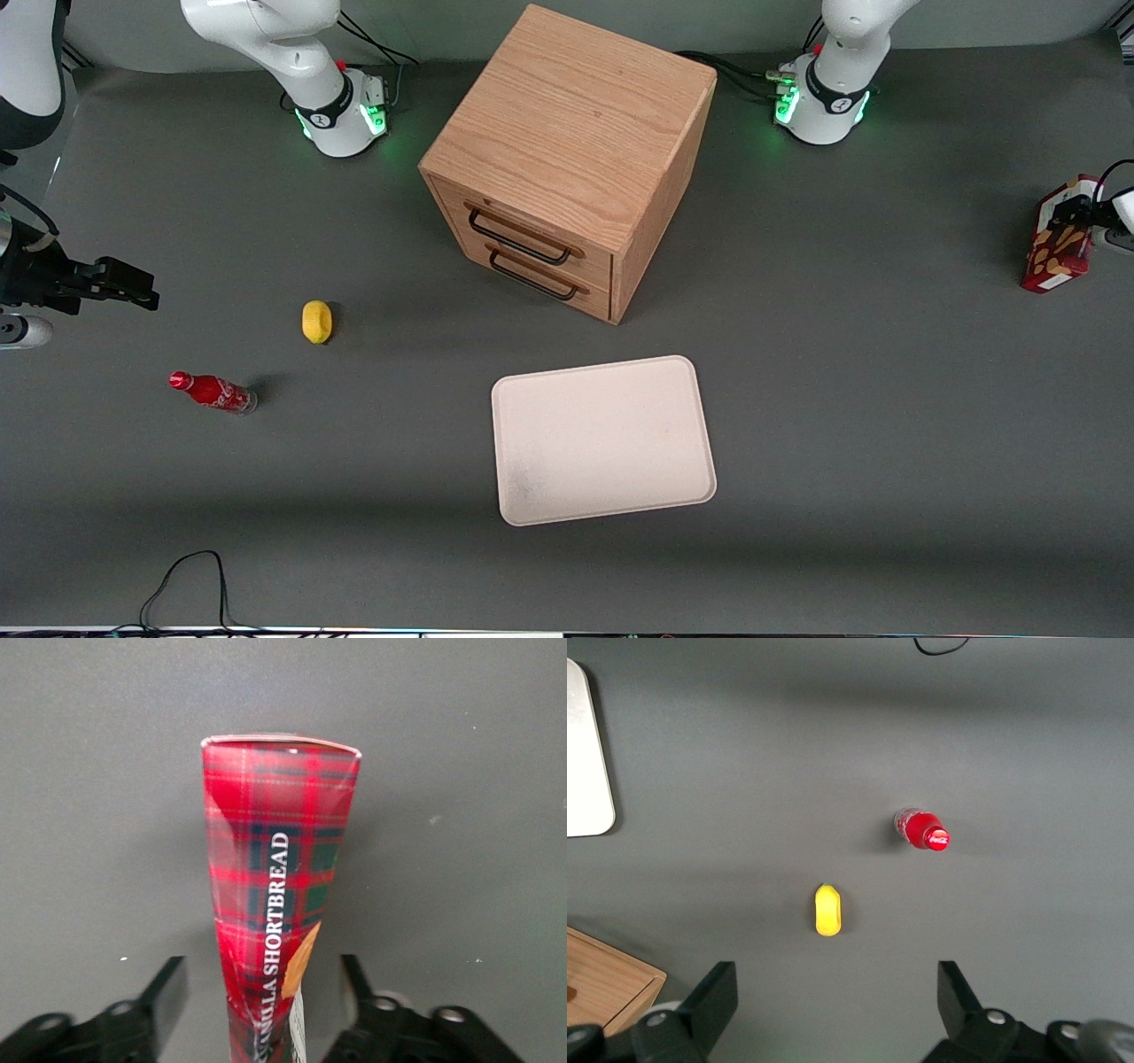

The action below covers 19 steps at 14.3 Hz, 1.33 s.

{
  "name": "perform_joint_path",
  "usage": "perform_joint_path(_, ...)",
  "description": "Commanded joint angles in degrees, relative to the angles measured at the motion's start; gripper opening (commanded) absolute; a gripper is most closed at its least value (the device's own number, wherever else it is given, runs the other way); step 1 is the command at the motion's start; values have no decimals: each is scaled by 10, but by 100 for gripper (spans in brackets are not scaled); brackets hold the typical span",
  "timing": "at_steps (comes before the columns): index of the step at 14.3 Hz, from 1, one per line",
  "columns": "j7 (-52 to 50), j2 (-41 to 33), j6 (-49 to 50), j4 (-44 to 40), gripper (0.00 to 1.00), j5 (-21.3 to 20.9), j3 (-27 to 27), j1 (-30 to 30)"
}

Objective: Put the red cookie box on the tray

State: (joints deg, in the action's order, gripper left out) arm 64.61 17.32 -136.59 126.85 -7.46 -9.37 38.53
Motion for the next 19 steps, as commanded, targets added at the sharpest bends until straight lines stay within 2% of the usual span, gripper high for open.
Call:
perform_joint_path(1,12,-6,1,0,0,-5,3,4)
perform_joint_path(8,13,-9,8,-2,0,-5,3,1)
perform_joint_path(11,12,-24,46,-19,0,-5,6,-2)
perform_joint_path(15,-29,-88,175,-80,0,0,16,-33)
perform_joint_path(19,-136,-116,404,-216,0,-11,16,-98)
